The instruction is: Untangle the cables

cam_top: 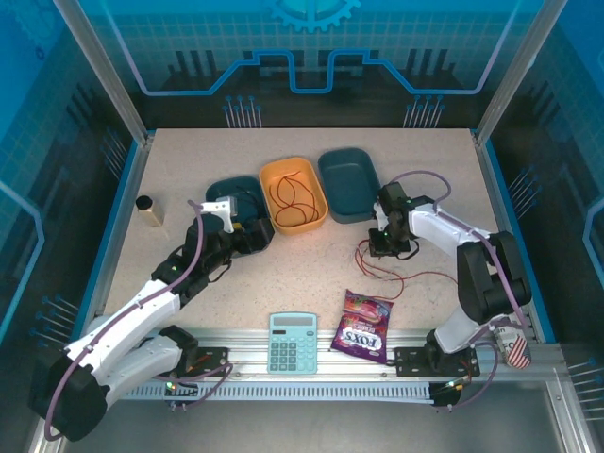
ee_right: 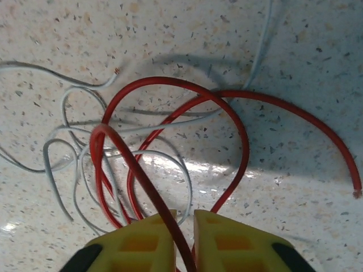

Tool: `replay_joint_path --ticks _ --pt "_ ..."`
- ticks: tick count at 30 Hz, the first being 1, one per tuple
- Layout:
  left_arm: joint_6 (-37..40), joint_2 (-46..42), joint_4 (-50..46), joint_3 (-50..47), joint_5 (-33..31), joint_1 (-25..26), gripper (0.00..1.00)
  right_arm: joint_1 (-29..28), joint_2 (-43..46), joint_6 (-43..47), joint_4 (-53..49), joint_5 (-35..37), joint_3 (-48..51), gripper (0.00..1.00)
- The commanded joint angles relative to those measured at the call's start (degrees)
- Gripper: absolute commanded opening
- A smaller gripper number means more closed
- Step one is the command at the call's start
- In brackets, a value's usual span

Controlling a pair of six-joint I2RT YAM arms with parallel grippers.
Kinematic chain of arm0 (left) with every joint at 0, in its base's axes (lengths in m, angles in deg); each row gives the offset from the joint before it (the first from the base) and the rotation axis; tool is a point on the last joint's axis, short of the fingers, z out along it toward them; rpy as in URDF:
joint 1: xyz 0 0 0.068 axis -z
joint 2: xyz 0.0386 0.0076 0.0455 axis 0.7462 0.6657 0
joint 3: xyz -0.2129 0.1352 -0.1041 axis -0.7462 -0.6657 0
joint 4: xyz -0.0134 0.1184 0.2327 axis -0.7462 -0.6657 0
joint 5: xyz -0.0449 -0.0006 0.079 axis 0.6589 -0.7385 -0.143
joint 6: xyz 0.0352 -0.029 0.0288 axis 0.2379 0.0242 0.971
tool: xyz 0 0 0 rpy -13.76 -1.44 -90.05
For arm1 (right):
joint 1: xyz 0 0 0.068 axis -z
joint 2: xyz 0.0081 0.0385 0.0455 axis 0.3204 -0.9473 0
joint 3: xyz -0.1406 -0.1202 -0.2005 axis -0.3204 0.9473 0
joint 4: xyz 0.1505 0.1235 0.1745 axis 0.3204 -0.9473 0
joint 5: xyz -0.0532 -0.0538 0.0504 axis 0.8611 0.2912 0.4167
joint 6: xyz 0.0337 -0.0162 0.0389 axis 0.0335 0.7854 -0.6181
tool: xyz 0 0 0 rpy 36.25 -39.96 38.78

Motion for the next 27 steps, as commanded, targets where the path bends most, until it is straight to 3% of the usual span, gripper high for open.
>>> replay_joint_path --ticks 1,16,27 --pt "-0.55 -0.40 0.93 0.19 0.42 -0.13 0.99 0.45 0.98 -0.30 -0.16 1.45 -1.77 0.11" --pt "-0.28 -1.03 1.35 -0.21 0.73 -0.11 0.99 -3.41 25.06 2.24 -6.35 15.67 -6.26 0.08" --pt "-0.46 -1.03 1.47 -0.39 0.92 -0.17 0.99 -8.93 31.32 5.53 -9.88 21.57 -14.97 0.06"
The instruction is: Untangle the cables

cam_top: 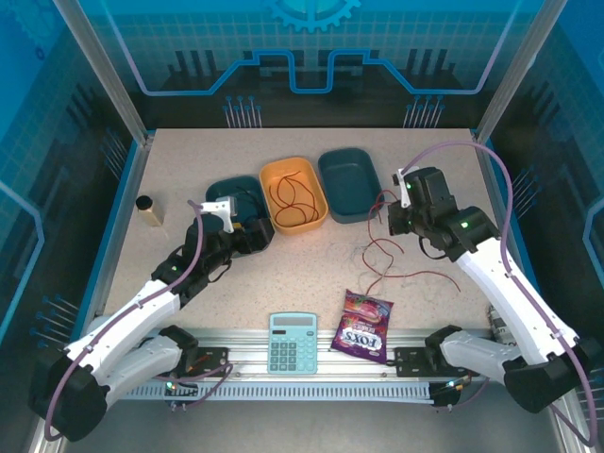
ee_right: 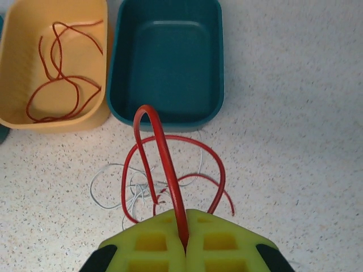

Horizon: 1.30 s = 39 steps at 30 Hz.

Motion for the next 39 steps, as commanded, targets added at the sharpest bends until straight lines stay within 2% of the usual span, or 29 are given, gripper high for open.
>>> replay_joint_path --ticks 1,12,22,39 --pt "-0.46 -1.04 1.31 -0.38 0.91 -0.14 0.99 -0.93 0.82 2.81 -2.47 2.58 -4.32 0.05" --pt "-0.62 -1.88 1.28 -1.21 0.75 -0.13 0.99 -3.08 0.91 8.90 -5.08 7.12 -18.25 0.02" --pt "-0.38 -2.28 1.19 -1.35 0.35 -0.12 0.99 -3.93 -0.11 13.88 -4.18 7.21 -25.47 0.02" --pt "-0.57 -2.94 0.57 -0.80 -1.05 -0.13 0.99 -6.36 -8.81 13.95 -3.65 0.97 -35.93 0.01"
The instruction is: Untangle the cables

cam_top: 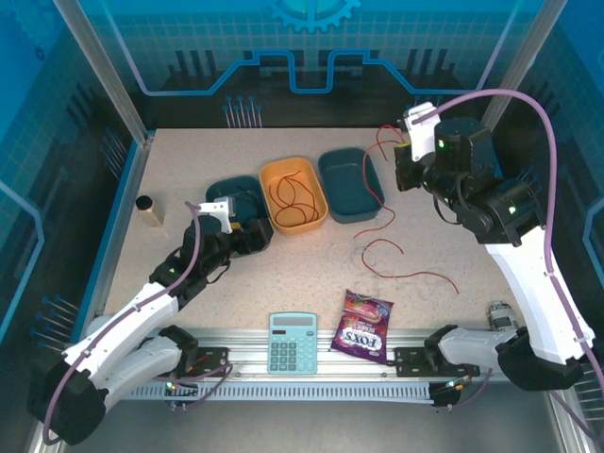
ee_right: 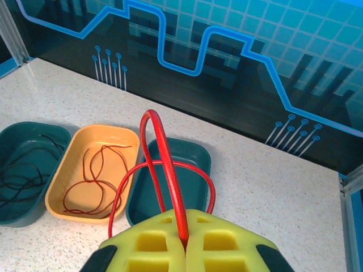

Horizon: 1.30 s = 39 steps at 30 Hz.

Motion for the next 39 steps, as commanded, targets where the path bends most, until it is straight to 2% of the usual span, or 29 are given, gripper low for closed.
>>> replay_joint_path --ticks 1,8,18,26,39 --pt "-0.63 -1.59 0.38 -0.56 -1.23 -0.14 0.99 -1.52 -1.22 0.61 0.96 -2.42 -2.97 0.01" --pt "-0.55 -3.62 -0.99 -0.82 -2.69 -0.12 0.99 -2.60 -6.37 0.16 5.00 -5.73 -5.51 0.00" --pt "-0.37 -7.99 -4.08 -1.61 -3.83 -0.14 0.99 -3.94 -19.21 0.67 6.98 -9.54 -14.96 0.00" --pt "-0.10 -10.00 -5.30 -1.85 -4.63 -0.16 0.99 -4.72 -27.93 -1.27 8.76 -13.01 -17.46 0.00" --pt "0.16 -10.06 -6.36 -1.70 -4.68 -0.13 0.99 -6.07 -41.70 -3.67 4.16 -14.92 -26.16 0.00"
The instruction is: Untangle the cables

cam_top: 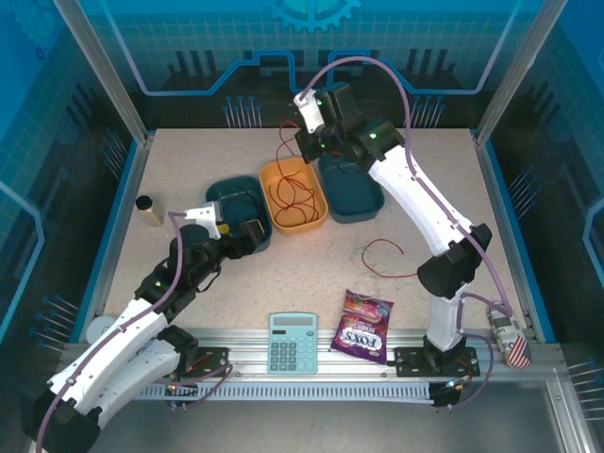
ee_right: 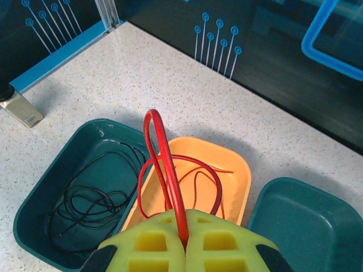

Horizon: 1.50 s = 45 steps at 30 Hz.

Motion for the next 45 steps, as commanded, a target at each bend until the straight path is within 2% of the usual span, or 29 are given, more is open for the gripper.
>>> replay_joint_path --ticks 1,9,18,25,32,45 --pt "0.12 -0.82 -1.12 -0.66 -1.14 -0.16 0.99 -0.60 -2.02 -1.81 -2.40 -0.49 -3.13 0.00" --pt "0.16 -0.91 -1.27 -0.66 -0.93 -0.12 0.99 -0.60 -8.48 -3.42 -8.87 5.30 -8.19 0.00" --pt "0.32 -1.00 -2.16 -0.18 -0.63 -0.12 0.99 -0.48 -15.42 -3.50 -8.19 13.70 -10.00 0.00" --pt "0.40 -1.09 -3.18 0.62 -0.36 -0.12 0.99 0.22 -21.99 -3.89 -8.81 11.46 -14.71 0.00" --pt "0.31 -1.33 -3.72 0.84 -0.27 -0.12 0.99 1.54 -26.23 -5.52 -7.16 9.21 -15.00 0.01" --pt "-0.15 -1.35 -3.77 0.26 0.31 -0.11 0.99 1.57 -32.27 -6.38 -6.48 13.23 -15.20 0.02"
